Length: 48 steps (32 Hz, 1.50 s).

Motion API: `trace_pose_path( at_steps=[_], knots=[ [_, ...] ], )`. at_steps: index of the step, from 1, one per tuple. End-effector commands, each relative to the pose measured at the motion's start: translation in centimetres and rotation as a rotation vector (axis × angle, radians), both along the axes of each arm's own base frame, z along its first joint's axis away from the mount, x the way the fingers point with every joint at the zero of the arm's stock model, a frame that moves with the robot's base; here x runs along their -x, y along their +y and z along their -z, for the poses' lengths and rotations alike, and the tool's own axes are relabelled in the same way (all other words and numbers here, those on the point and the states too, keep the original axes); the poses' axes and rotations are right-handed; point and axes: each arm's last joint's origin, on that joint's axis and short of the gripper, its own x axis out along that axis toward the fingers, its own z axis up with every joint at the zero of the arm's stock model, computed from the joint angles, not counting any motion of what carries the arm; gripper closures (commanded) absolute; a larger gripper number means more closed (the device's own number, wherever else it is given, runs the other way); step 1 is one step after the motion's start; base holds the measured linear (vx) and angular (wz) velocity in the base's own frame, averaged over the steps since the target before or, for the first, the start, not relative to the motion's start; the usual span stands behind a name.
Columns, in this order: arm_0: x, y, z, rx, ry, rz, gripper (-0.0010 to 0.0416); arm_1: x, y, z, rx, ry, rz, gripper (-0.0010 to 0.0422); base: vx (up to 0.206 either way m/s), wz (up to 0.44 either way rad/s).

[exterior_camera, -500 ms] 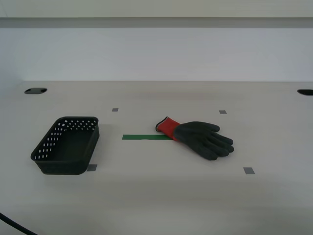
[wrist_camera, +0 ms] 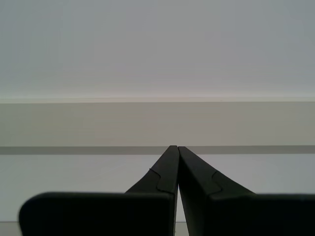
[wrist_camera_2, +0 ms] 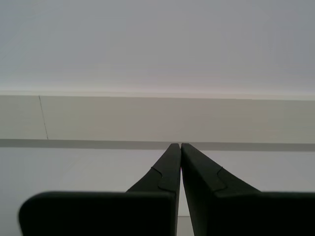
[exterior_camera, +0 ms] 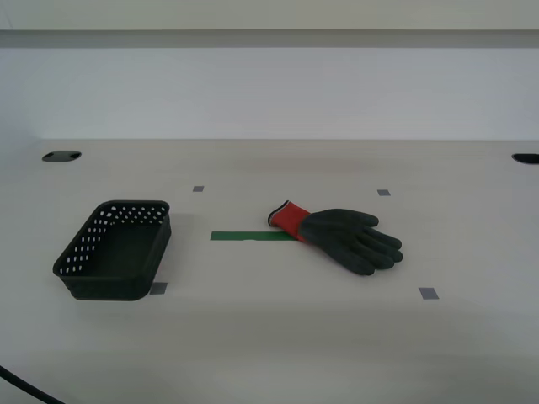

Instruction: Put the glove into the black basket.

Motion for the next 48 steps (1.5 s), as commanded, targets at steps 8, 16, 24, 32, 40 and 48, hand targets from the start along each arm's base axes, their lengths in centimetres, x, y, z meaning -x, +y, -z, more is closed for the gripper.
trace_pose_path(
  at_steps=[8, 16, 24, 32, 40, 48],
  knots=[
    [0.0, 0.0, 0.0, 0.0, -0.003, 0.0, 0.0405, -0.5, -1.1, -0.6, -0.004, 0.186, 0.128, 0.0413, 0.0, 0.0],
    [0.0, 0.0, 0.0, 0.0, -0.003, 0.0, 0.0405, -0.1, -5.4, -2.3, -0.083, 0.172, 0.354, 0.0413, 0.0, 0.0],
    [0.0, 0.0, 0.0, 0.0, -0.002, 0.0, 0.0405, 0.5, -11.2, -2.9, -0.129, 0.224, 0.589, 0.0413, 0.0, 0.0],
    [0.0, 0.0, 0.0, 0.0, -0.002, 0.0, 0.0405, -1.2, -16.0, -2.9, -0.178, 0.346, 0.714, 0.0413, 0.0, 0.0],
    [0.0, 0.0, 0.0, 0.0, -0.002, 0.0, 0.0405, -4.6, -19.5, -1.6, -0.253, 0.474, 0.755, 0.0413, 0.0, 0.0],
    [0.0, 0.0, 0.0, 0.0, -0.002, -0.001, 0.0405, -7.7, -22.3, -0.9, -0.364, 0.634, 0.783, 0.0413, 0.0, 0.0]
  ],
)
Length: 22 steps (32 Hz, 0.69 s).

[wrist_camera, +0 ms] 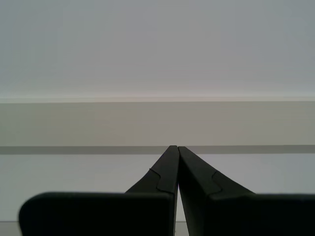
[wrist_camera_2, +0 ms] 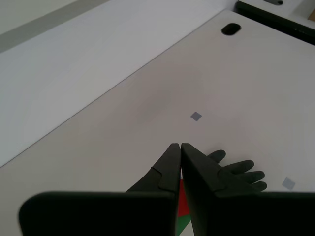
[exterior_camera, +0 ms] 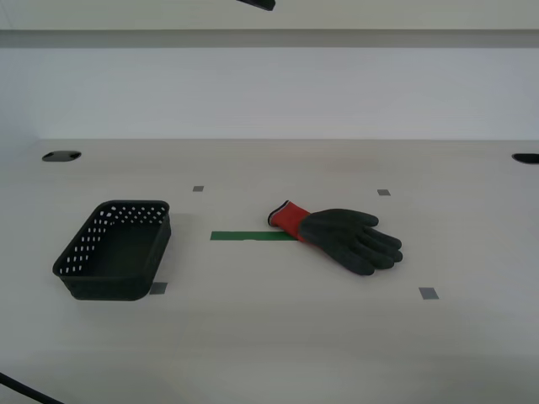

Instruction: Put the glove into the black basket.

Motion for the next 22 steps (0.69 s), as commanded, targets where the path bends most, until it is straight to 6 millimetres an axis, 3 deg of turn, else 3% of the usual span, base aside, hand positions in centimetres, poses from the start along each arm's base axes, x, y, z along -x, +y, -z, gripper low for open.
trace_pose_path(
  at_steps=[1, 12, 22],
  knots=[
    [0.0, 0.0, 0.0, 0.0, -0.003, -0.001, 0.0405, -0.9, -0.9, 0.2, -0.057, 0.034, 0.028, 0.0413, 0.0, 0.0],
    [0.0, 0.0, 0.0, 0.0, -0.003, -0.001, 0.0405, -3.4, -4.3, 2.0, -0.172, 0.19, 0.103, 0.0413, 0.0, 0.0],
    [0.0, 0.0, 0.0, 0.0, -0.002, -0.001, 0.0405, -3.6, -7.7, 4.9, -0.212, 0.258, 0.18, 0.0413, 0.0, 0.0]
  ],
)
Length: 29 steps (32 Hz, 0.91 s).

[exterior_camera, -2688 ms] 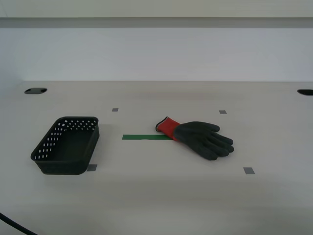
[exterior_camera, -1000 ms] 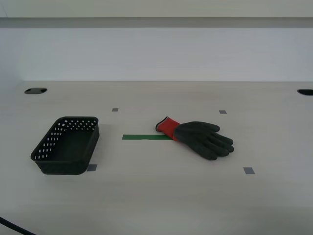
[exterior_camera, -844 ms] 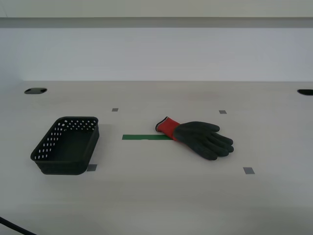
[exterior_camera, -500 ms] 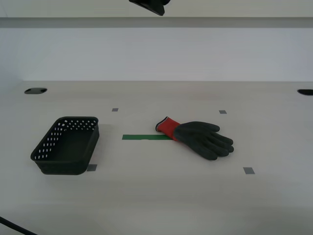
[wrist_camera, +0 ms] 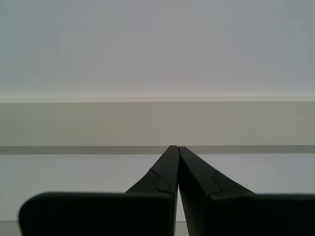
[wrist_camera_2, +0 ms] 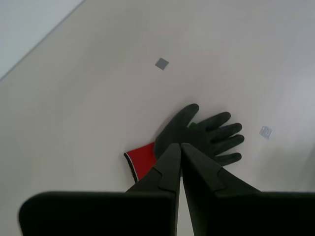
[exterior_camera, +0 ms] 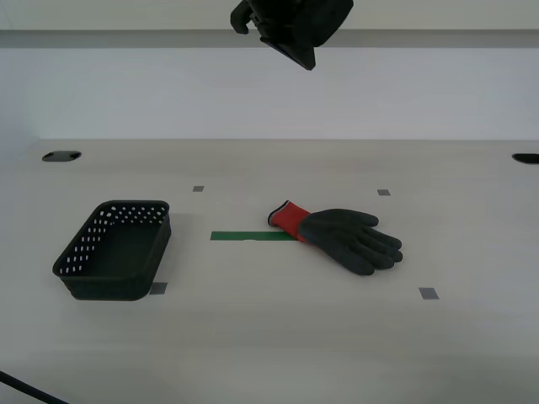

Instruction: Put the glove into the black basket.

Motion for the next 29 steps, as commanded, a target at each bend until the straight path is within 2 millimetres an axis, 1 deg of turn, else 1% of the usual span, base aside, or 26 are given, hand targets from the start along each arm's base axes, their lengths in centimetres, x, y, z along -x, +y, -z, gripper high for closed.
trace_pose_path(
  at_steps=[1, 5, 6, 7, 9, 10, 13, 14, 16, 21, 23, 24, 26, 29],
  knots=[
    [0.0, 0.0, 0.0, 0.0, -0.001, 0.0, 0.0405, 0.3, -1.2, 1.3, -0.019, 0.025, 0.032, 0.0413, 0.0, 0.0],
    [0.0, 0.0, 0.0, 0.0, 0.0, 0.0, 0.0405, 0.8, -2.6, 3.4, -0.049, 0.061, 0.061, 0.0413, 0.0, 0.0],
    [0.0, 0.0, 0.0, 0.0, 0.0, 0.0, 0.0405, 0.9, -2.8, 3.5, -0.053, 0.065, 0.067, 0.0413, 0.0, 0.0],
    [0.0, 0.0, 0.0, 0.0, -0.002, 0.0, 0.0405, 1.2, -3.4, 4.5, -0.065, 0.082, 0.078, 0.0413, 0.0, 0.0],
    [0.0, 0.0, 0.0, 0.0, -0.001, 0.0, 0.0405, 1.5, -4.0, 5.4, -0.078, 0.1, 0.09, 0.0413, 0.0, 0.0],
    [0.0, 0.0, 0.0, 0.0, 0.001, 0.0, 0.0405, 1.7, -4.4, 6.2, -0.087, 0.114, 0.1, 0.0413, 0.0, 0.0],
    [0.0, 0.0, 0.0, 0.0, 0.0, 0.0, 0.0405, 2.2, -5.2, 7.5, -0.104, 0.131, 0.118, 0.0413, 0.0, 0.0],
    [0.0, 0.0, 0.0, 0.0, 0.006, 0.0, 0.0405, 2.3, -5.4, 7.7, -0.106, 0.133, 0.122, 0.0413, 0.0, 0.0],
    [0.0, 0.0, 0.1, 0.0, 0.015, 0.0, 0.0405, 2.5, -6.2, 9.2, -0.121, 0.153, 0.134, 0.0413, 0.0, 0.0],
    [0.0, 0.0, 0.2, 0.0, 0.021, 0.0, 0.0405, 2.2, -8.4, 12.0, -0.144, 0.182, 0.15, 0.0413, 0.0, 0.0],
    [0.0, 0.0, 0.2, 0.0, 0.022, 0.0, 0.0405, 2.1, -9.1, 12.7, -0.151, 0.188, 0.156, 0.0413, 0.0, 0.0],
    [0.0, 0.0, 0.2, 0.0, 0.021, 0.0, 0.0405, 1.8, -9.9, 13.6, -0.154, 0.191, 0.163, 0.0413, 0.0, 0.0],
    [0.0, 0.0, 0.2, 0.0, 0.023, 0.0, 0.0405, 1.4, -11.0, 14.4, -0.161, 0.202, 0.171, 0.0413, 0.0, 0.0],
    [0.0, 0.0, 0.2, 0.0, 0.024, 0.0, 0.0405, 0.9, -12.1, 15.4, -0.175, 0.218, 0.171, 0.0413, 0.0, 0.0]
  ],
)
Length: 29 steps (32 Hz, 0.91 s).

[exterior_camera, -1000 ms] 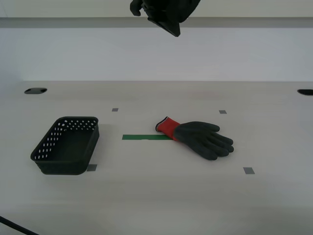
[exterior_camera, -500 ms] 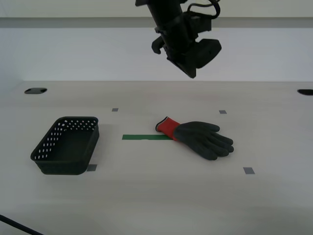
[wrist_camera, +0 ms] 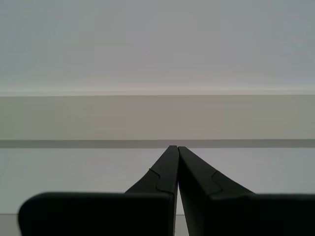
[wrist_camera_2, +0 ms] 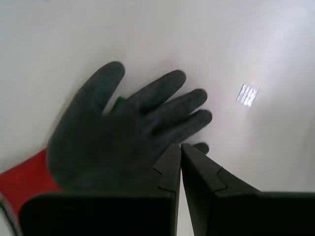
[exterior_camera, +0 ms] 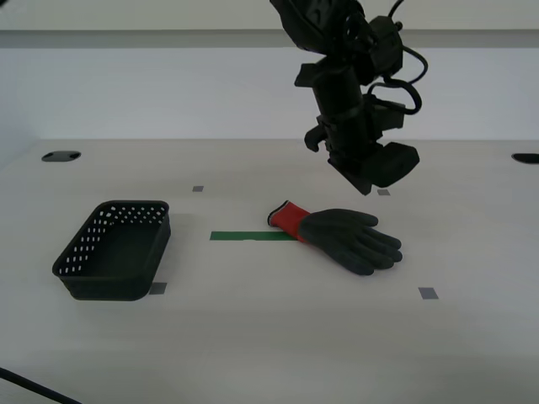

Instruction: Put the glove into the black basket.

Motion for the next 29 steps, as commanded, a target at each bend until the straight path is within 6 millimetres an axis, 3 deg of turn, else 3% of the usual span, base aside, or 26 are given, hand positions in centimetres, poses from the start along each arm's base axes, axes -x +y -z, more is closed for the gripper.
trace_pose_path(
  at_steps=[1, 13, 23, 29],
  knots=[
    [0.0, 0.0, 0.0, 0.0, 0.0, 0.001, 0.0405, -0.5, -0.8, 0.7, -0.011, 0.012, -0.003, 0.0413, 0.0, 0.0],
    [0.0, 0.0, 0.0, 0.0, 0.0, 0.001, 0.0405, -1.2, -1.2, 6.7, -0.151, 0.04, -0.083, 0.0412, 0.0, 0.0],
    [0.0, 0.0, 0.0, 0.0, 0.0, 0.001, 0.0405, -1.6, -1.3, 6.5, -0.138, 0.013, -0.092, 0.0407, 0.0, 0.0],
    [0.0, 0.0, 0.0, 0.0, 0.0, 0.001, 0.0405, -1.4, -1.1, 6.6, -0.155, 0.03, -0.104, 0.0299, 0.0, 0.0]
  ],
)
